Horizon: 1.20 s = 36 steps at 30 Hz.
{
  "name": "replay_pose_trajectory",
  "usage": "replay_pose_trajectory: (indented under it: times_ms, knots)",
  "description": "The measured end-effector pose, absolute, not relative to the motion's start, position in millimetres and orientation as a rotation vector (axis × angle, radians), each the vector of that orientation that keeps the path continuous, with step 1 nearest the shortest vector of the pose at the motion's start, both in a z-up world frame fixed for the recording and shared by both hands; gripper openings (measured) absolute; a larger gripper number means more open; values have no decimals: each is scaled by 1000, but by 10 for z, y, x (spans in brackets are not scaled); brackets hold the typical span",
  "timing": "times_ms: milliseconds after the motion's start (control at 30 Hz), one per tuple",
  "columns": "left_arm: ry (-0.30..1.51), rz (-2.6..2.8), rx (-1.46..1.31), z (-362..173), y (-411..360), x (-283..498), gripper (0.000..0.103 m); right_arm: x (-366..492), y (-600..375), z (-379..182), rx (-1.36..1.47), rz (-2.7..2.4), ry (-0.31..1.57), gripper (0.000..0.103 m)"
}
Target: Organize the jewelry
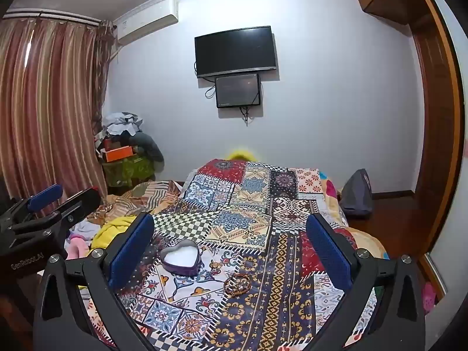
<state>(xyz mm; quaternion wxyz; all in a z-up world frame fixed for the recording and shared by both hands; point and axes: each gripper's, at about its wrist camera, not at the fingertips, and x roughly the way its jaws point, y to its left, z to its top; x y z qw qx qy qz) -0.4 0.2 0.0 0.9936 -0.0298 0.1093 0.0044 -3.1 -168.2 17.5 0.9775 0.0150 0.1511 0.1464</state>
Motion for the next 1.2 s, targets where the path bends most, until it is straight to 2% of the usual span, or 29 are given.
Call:
replay_pose_trajectory:
  times_ms: [1200]
  knots:
    - [219,27,-68,-48,29,24,103,-39,-1704,207,20,291,316,103]
